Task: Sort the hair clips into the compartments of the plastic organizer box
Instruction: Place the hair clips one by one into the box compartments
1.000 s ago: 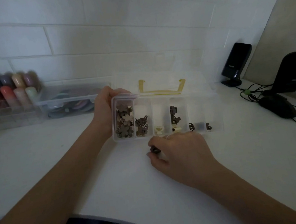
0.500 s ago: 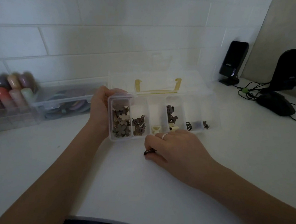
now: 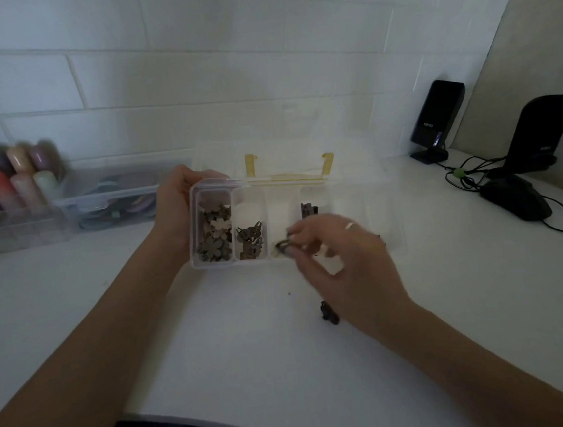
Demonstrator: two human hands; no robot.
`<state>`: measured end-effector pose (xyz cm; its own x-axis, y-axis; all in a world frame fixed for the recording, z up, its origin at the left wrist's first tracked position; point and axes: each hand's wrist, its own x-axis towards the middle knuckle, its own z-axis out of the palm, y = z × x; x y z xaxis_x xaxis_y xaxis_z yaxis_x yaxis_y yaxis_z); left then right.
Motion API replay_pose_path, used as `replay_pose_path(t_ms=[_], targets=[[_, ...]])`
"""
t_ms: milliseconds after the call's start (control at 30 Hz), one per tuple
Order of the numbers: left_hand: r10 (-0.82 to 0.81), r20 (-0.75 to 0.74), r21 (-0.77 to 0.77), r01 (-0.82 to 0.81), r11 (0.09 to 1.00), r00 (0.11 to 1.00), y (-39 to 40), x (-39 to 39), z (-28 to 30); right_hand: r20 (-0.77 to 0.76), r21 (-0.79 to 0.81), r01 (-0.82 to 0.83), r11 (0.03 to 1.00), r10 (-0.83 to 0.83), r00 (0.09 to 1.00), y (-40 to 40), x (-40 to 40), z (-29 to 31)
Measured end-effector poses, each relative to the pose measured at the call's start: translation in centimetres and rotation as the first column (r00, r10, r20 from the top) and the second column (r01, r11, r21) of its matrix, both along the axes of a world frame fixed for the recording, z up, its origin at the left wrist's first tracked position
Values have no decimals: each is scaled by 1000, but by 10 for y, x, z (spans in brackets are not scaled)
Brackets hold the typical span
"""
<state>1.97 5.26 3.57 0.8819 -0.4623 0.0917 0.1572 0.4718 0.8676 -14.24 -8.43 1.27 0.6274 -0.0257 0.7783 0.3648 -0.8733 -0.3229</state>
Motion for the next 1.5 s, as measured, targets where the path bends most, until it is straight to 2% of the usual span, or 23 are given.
replay_pose_path(t_ms=[67,233,367,500,667,767,833,967,1100,1200,1267,1400,1500], targets=[[13,-2,3,-13,1000,1000,1,-1,1,75,111,76,991,-84,994,-10,0,5],[16,-17,4,-16,1000,1000,1,-3,2,50,367,201,908,-235,971,-29,2,9],[-3,-21,2,3,1000,1000,2,-2,1,26,458,211,863,-251,968,-35,3,14],[1,-21,4,-1,1000,1000,2,-1,1,12,465,229,855,-265,964,-44,2,16],[7,-39,-5,-7,1000,999,4,0,2,24,342,199,918,-220,975,-33,2,13],[15,-32,-10,-16,1000,999,2,-2,2,146,136,104,985,-124,982,-18,2,11],[13,-26,-7,-13,1000,1000,-1,-5,2,186,3,86,996,-85,979,-7,3,8],[-24,-11,19,24,1000,1000,-6,-9,1,194,-282,299,912,-251,948,-4,11,-2],[-27,-8,16,27,999,1000,-5,-9,1,111,-335,339,879,-320,941,-13,9,-4],[-23,-3,21,23,1000,1000,-5,-9,0,100,-303,221,927,-200,975,-10,3,1],[-27,8,24,26,999,1000,-5,-9,0,41,-310,158,938,-153,987,-8,-1,3],[-37,-6,0,37,999,999,-6,-10,0,-73,-418,187,889,-238,968,-4,1,-2],[-33,-12,-3,33,999,999,-5,-8,-1,-44,-461,242,854,-294,955,-4,3,-4]])
